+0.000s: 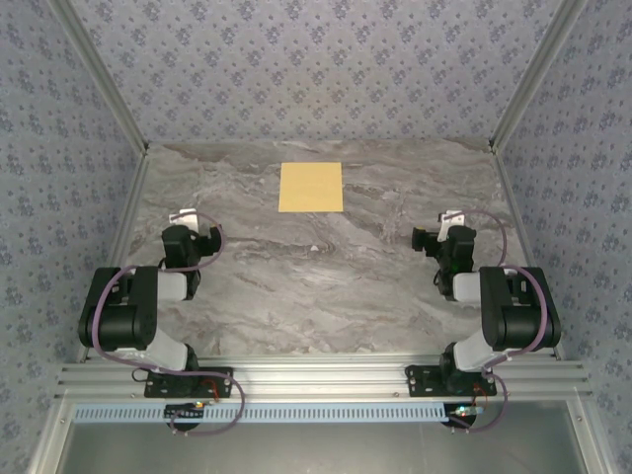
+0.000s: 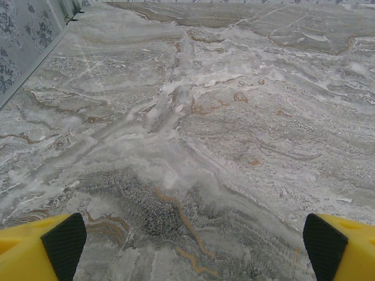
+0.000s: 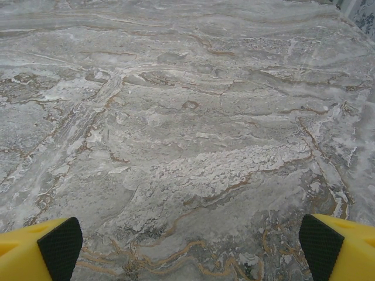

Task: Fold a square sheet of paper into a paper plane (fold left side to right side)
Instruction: Move the square sheet of paper to the center of the table.

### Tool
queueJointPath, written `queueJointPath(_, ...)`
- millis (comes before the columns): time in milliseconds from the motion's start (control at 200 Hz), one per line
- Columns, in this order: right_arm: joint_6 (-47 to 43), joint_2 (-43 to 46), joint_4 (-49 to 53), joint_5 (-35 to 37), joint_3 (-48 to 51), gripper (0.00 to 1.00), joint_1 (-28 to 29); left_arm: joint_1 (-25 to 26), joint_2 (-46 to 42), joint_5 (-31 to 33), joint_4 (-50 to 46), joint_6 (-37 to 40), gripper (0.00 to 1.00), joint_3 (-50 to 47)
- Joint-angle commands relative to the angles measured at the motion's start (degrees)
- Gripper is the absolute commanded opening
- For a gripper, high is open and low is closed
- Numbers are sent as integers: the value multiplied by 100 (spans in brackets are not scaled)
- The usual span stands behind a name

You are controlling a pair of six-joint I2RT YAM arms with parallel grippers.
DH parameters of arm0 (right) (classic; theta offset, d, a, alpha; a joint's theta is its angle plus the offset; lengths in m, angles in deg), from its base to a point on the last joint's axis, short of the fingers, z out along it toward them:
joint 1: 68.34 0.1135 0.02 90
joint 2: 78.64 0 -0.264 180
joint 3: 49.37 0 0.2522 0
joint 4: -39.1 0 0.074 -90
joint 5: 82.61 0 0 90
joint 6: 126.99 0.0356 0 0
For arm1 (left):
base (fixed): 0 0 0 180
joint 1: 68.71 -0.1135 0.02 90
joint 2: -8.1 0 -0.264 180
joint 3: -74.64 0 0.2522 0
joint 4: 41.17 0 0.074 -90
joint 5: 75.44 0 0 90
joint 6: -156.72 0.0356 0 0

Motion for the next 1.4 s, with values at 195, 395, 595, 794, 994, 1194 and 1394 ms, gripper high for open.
queueJointPath(195,13,564,1697,-159,-898,100,-76,266,-1982,262,-3419,-834,98,1281)
queueJointPath(395,557,1885,4481,-188,-1859,100,268,813,-1823,-636,-5013,-2355,98,2474)
queueJointPath(595,1231,3068,5652,75,-1812,100,1313,2243,92,-736,-5481,-2577,98,4047)
queueJointPath(794,1645,3508,5963,611,-1590,100,2398,3048,2713,-63,-7247,-2361,98,7152)
queueJointPath(994,1754,3553,6255,745,-1623,100,2803,3061,4753,163,-8333,-2481,98,9705)
queueJointPath(1194,1822,3658,6514,891,-1656,100,2990,3126,6107,603,-9495,-2349,98,11736)
queueJointPath(1394,1849,3667,6698,928,-1692,100,3017,3244,6368,877,-9751,-2356,98,11875)
